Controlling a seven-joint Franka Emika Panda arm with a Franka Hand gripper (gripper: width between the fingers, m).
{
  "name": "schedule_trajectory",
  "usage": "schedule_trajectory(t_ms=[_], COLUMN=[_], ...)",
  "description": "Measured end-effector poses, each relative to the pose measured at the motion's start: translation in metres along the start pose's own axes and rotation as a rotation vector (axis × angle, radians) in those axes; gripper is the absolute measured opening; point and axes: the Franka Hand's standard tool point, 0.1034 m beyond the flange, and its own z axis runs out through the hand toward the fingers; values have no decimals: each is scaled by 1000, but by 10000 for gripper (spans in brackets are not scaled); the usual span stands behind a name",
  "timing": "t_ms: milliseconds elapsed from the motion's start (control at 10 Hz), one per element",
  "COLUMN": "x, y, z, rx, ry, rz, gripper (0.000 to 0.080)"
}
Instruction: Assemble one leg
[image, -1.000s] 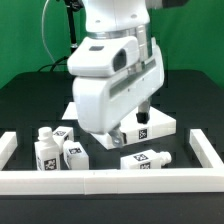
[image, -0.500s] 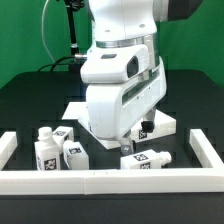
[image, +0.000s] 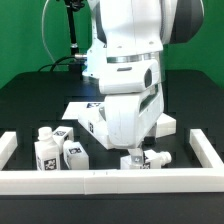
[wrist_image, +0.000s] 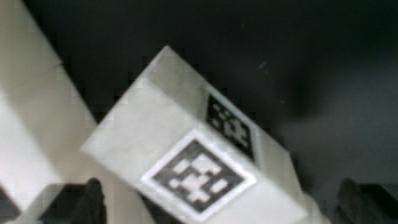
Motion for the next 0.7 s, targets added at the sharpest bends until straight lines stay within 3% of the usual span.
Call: schedule_trajectory(t_ms=[600,700], x=[-3,-3], y=[-3,-3], z=[7,7], rx=[5,5], ry=[-3,-3], rz=[-5,-5], gripper=[624,446])
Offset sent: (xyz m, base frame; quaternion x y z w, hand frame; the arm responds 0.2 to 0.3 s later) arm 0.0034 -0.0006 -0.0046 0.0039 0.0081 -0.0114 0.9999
